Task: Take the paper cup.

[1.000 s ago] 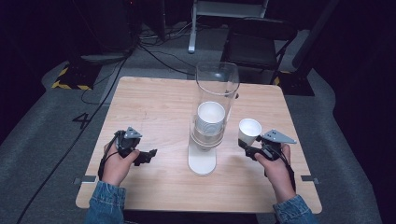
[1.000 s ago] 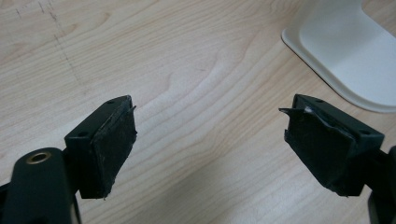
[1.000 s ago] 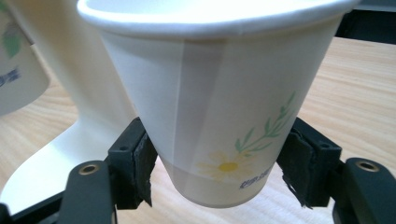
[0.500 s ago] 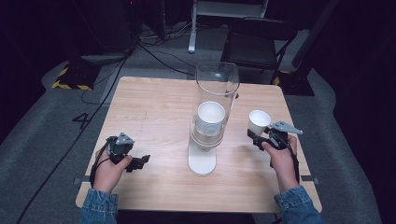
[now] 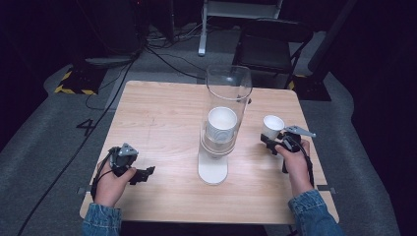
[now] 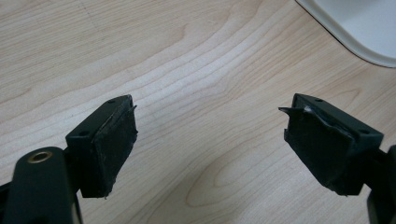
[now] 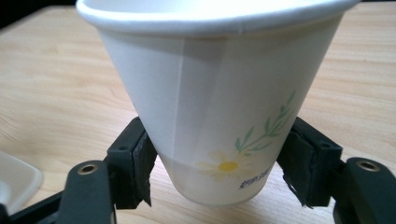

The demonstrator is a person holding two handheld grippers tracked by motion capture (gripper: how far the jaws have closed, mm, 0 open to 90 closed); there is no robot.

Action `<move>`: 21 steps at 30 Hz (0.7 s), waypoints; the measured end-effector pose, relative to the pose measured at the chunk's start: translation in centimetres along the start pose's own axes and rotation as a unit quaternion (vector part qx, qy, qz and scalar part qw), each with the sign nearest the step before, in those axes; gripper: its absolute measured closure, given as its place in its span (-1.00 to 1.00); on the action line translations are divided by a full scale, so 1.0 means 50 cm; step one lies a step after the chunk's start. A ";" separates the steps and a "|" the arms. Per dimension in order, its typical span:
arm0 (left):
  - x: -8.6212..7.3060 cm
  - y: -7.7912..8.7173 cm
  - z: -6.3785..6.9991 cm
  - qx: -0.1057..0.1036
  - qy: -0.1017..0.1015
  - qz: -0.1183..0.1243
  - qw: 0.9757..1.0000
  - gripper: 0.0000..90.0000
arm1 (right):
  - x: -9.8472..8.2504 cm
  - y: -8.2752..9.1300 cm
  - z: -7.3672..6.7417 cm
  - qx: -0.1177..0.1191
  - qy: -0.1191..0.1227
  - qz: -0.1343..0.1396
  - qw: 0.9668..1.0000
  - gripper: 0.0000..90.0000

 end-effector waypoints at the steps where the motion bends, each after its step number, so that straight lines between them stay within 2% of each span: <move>1: 0.000 0.000 -0.001 0.002 -0.001 0.001 1.000 -0.63 | -0.004 -0.004 0.002 -0.004 0.008 -0.005 1.000 -0.25; 7: 0.001 0.000 0.001 -0.001 0.000 0.002 1.000 -0.63 | -0.019 -0.016 0.008 -0.014 0.029 -0.020 0.999 -0.25; 16: 0.002 0.000 0.003 -0.001 0.002 0.002 1.000 -0.63 | -0.051 -0.026 0.009 -0.014 0.033 -0.060 0.998 -0.26; 21: 0.002 0.000 0.003 -0.002 0.004 0.002 1.000 -0.63 | -0.062 -0.031 0.007 -0.013 0.037 -0.070 0.997 -0.26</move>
Point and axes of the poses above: each handheld gripper's, and its own axes: y roughly backward along the jaws, x roughly out of its top, z roughly to its right, the point moved 10 cm from there along -y, roughly forward along the jaws, and after that the axes turned 7 degrees about -x, right-handed, at the moved point
